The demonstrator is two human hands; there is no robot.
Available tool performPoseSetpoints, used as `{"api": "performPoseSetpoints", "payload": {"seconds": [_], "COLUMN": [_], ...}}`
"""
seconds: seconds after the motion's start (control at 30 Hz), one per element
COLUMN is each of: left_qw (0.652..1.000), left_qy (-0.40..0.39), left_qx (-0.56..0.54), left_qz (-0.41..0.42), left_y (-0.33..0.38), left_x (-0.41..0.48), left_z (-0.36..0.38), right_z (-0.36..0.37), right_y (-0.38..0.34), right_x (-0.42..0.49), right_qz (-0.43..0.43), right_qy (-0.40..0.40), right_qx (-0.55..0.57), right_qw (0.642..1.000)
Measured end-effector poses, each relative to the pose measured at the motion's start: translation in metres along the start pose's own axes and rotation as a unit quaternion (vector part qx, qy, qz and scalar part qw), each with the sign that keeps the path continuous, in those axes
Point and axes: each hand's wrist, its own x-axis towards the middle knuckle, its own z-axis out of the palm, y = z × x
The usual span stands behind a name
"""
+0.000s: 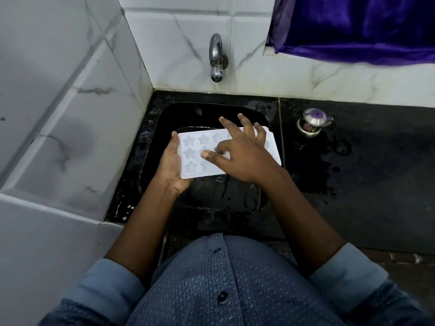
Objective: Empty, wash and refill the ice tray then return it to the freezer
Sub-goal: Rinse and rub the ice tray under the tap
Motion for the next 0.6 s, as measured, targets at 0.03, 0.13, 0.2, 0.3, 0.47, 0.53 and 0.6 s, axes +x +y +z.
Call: {"api": "performPoseSetpoints", "payload": {"seconds": [0.03,0.13,0.2,0.3,0.47,0.53,0.6], "left_qw": [1.0,1.0,1.0,1.0,1.0,1.0,1.0], "left_qy": [-0.001,0.005,0.003,-0.005,-0.01,-0.008,-0.007], "left_qx": [0.0,0.001,0.006,0.009,0.005,0.005,0.002], "left_qz": [0.0,0.005,0.004,0.002,0.0,0.0,0.003], "left_y": [-0.0003,0.0007,0.0005,-0.0008,0.0003,-0.0003,-0.0006], "left_x": [0.0003,0.0013,0.0019,0.0031,0.0044,0.0045,0.005], "left_z": [-0.0001,-0.0005,-0.0014,-0.0028,-0.0039,-0.004,-0.0045], "right_z": [0.0001,-0.0001,-0.0012,-0.0029,-0.0034,-0.0031,-0.003], "right_y": [0.0001,0.0009,0.0016,0.0022,0.0014,0.0015,0.0015], "right_x": [0.0002,-0.0005,-0.0009,-0.0015,-0.0036,-0.004,-0.0047], "right_qz": [0.002,0.01,0.0,-0.007,-0.011,-0.016,-0.008], "right_qy": [0.002,0.001,-0.005,0.0,-0.005,0.002,0.002], "right_qx": [0.001,-0.004,-0.006,-0.008,-0.006,0.001,0.001], "right_qw": [1.0,1.0,1.0,1.0,1.0,1.0,1.0]}}
